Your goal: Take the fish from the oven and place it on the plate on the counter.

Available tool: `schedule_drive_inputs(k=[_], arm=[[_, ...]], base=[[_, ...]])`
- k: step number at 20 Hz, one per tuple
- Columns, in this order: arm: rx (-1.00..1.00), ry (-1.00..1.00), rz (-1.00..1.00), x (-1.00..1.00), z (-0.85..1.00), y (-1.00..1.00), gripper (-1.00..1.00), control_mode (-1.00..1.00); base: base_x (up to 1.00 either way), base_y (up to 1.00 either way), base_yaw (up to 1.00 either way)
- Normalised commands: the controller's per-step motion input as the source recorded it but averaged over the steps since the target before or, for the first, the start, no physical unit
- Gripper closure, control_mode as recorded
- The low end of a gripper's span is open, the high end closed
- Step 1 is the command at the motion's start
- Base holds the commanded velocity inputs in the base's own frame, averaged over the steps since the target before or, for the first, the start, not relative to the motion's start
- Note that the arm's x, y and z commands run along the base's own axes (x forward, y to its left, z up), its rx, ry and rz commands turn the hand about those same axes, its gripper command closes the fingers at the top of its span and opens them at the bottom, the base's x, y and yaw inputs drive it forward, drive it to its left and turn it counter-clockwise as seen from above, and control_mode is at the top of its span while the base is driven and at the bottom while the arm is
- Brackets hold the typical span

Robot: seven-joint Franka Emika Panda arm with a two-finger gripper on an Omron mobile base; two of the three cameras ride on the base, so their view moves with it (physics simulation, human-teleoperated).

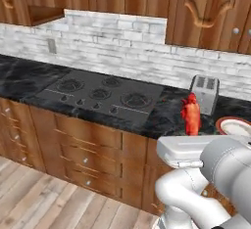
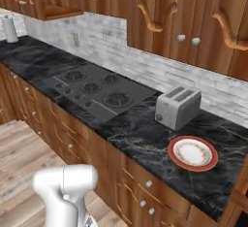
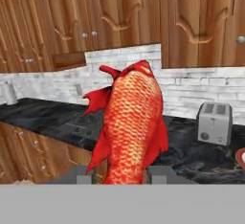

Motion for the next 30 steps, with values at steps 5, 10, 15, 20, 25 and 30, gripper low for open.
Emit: schedule_drive_inputs(k=[5,10,15,20,25,30], arm=[[0.00,0.00,0.00,0.00,0.00,0.00,1.00,1.00],[0.00,0.00,0.00,0.00,0.00,0.00,1.00,1.00],[0.00,0.00,0.00,0.00,0.00,0.00,1.00,1.00],[0.00,0.00,0.00,0.00,0.00,0.00,1.00,1.00],[0.00,0.00,0.00,0.00,0.00,0.00,1.00,1.00],[0.00,0.00,0.00,0.00,0.00,0.00,1.00,1.00]], base=[[0.00,-0.34,-0.89],[0.00,0.35,-0.91],[0.00,0.27,-0.47],[0.63,-0.04,-0.01],[0.76,-0.85,0.00],[0.76,-0.30,-0.05]])
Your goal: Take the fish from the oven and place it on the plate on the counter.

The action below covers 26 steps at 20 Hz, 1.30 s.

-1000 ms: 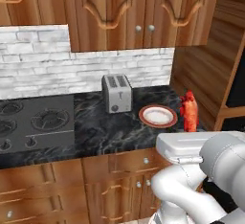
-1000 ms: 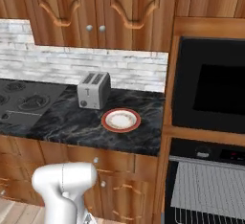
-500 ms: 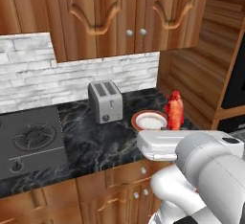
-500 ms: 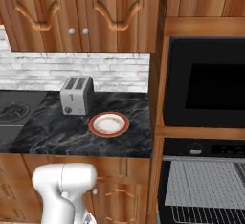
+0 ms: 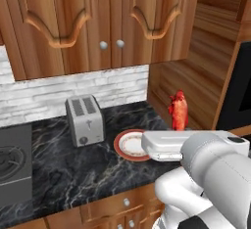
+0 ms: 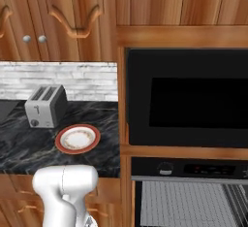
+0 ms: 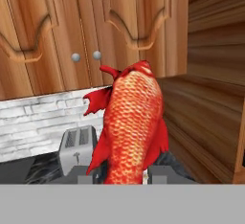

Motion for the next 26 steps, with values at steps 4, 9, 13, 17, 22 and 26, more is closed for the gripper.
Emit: schedule_drive_inputs(k=[4,9,13,17,22,26], arm=[[0.00,0.00,0.00,0.00,0.00,0.00,1.00,1.00],[0.00,0.00,0.00,0.00,0.00,0.00,1.00,1.00],[0.00,0.00,0.00,0.00,0.00,0.00,1.00,1.00],[0.00,0.00,0.00,0.00,0.00,0.00,1.00,1.00],[0.01,0.17,0.00,0.45,-0.61,-0.17,1.00,-1.00],[0.00,0.28,0.00,0.74,-0.82,-0.10,1.00,-1.00]], base=[[0.75,0.35,-0.11],[1.00,-0.01,-0.06],[0.58,-0.06,-0.03],[0.47,-0.28,0.03],[0.00,0.00,0.00],[0.00,0.00,0.00]])
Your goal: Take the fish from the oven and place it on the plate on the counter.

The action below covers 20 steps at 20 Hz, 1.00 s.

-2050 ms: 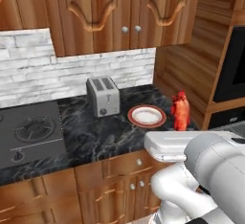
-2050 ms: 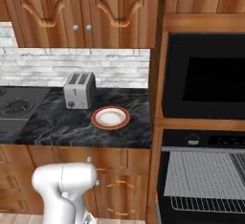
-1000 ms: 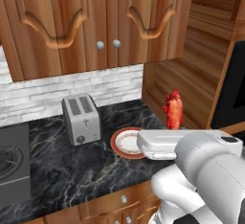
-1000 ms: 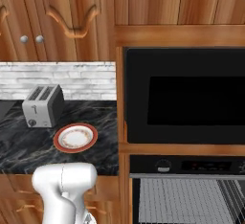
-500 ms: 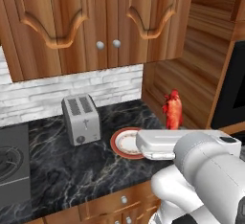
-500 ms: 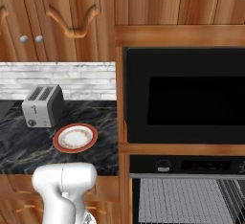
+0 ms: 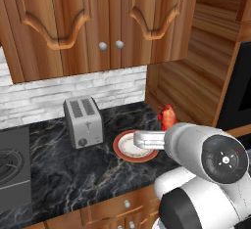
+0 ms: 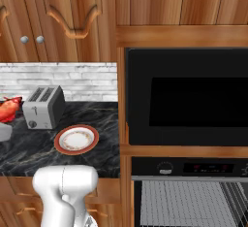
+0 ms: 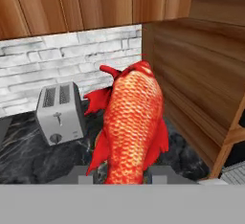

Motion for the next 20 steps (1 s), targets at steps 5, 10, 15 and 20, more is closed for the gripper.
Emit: schedule_drive_inputs(k=[5,10,15,20], arm=[[0.00,0.21,0.00,0.82,-0.67,-0.15,1.00,-1.00],[0.00,0.19,0.00,0.78,-0.67,-0.34,1.00,-1.00],[0.00,0.13,0.00,0.36,-0.80,-0.17,1.00,-1.00],[0.00,0.06,0.00,0.43,-0.74,0.00,1.00,-1.00]], base=[[0.00,0.00,0.00],[0.00,0.00,0.00],[0.00,0.00,0.00],[0.00,0.00,0.00]])
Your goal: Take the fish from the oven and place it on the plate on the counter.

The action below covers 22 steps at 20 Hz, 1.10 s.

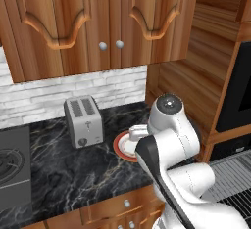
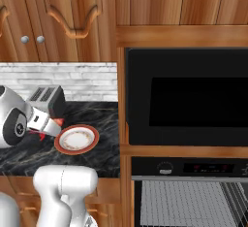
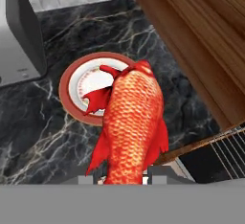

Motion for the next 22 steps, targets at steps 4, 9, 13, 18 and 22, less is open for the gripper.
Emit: schedule_drive_inputs(k=[4,9,13,18,22], arm=[[0.00,0.10,0.00,0.72,-0.64,0.00,1.00,-1.00],[0.00,0.12,0.00,0.90,-0.73,0.00,1.00,-1.00],[0.00,0.12,0.00,0.80,-0.55,0.00,1.00,-1.00],[-0.01,0.03,0.00,0.43,-0.51,0.08,1.00,-1.00],[-0.02,0.04,-0.01,0.49,-0.47,0.21,1.00,-1.00]], base=[[0.00,0.00,0.00],[0.00,0.00,0.00],[0.00,0.00,0.00],[0.00,0.00,0.00],[0.00,0.00,0.00]])
